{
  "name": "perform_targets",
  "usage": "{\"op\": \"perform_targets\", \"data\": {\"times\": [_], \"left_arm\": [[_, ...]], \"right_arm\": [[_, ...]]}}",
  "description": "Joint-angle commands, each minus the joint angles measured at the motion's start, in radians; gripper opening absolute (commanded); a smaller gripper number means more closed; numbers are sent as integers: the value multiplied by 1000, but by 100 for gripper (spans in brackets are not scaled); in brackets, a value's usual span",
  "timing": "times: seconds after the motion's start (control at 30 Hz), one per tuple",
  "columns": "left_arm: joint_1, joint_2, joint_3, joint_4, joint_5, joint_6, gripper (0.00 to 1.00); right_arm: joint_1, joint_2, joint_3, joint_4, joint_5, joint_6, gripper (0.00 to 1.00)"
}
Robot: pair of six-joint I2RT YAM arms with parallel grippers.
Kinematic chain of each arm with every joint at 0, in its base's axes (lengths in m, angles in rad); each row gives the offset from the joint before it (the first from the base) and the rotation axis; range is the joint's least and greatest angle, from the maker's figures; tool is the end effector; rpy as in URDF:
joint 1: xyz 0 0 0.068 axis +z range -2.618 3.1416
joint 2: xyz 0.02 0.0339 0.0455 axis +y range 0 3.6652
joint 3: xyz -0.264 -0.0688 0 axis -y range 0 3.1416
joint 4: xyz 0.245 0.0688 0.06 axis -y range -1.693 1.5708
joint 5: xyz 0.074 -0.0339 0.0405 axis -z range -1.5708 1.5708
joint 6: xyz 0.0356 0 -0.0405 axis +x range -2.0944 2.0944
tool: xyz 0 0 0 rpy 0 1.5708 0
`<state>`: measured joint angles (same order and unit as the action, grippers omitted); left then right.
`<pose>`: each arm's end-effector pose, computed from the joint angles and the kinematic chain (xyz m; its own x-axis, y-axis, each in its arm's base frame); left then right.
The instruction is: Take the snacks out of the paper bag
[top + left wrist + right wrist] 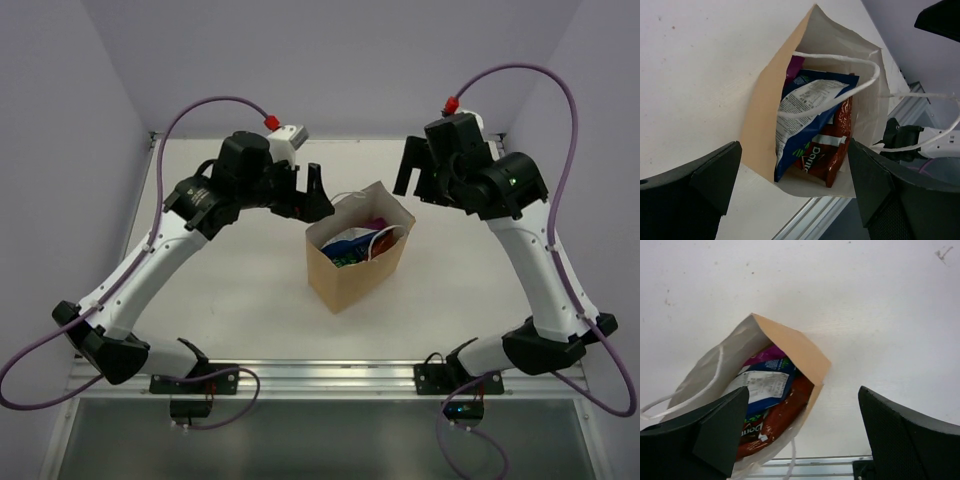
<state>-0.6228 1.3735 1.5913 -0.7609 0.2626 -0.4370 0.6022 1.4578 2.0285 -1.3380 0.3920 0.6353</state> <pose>0.2280 -0.1751 0.4279 -0.6951 -0.0040 -0.7189 0.4963 0.7208 -0.4839 0.2063 0.1253 0.4845 -0.6366 0.2279 -0.7367 0.1005 0.9717 0.2137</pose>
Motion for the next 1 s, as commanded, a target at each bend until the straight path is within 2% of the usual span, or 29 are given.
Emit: {"op": "perform_targets", "data": {"times": [0.0,0.13,0.3,0.4,0.43,0.5,0.53,0.57,0.8,0.97], "left_arm": [[-35,4,41,48,13,55,95],[-43,16,41,51,18,72,95],[-46,68,44,63,13,60,95],[-46,114,47,81,9,50,95],[-45,139,50,86,6,47,94],[-46,162,64,94,-2,43,92],[-46,183,71,94,-17,41,91],[-45,194,81,91,-22,41,89],[-46,259,193,49,-100,18,80],[-45,256,211,35,-105,18,79]], "right_arm": [[-58,-66,-66,14,-79,-69,93],[-79,-47,-83,-3,-87,-118,91],[-79,-50,-117,26,-143,-143,83],[-78,-37,-137,42,-199,-166,73],[-78,-31,-143,42,-218,-169,63],[-76,-22,-145,42,-229,-175,54],[-76,-16,-146,43,-235,-175,46],[-74,-16,-149,49,-252,-175,43],[-50,30,-214,56,-309,-189,43],[-45,9,-278,105,-358,-157,45]]}}
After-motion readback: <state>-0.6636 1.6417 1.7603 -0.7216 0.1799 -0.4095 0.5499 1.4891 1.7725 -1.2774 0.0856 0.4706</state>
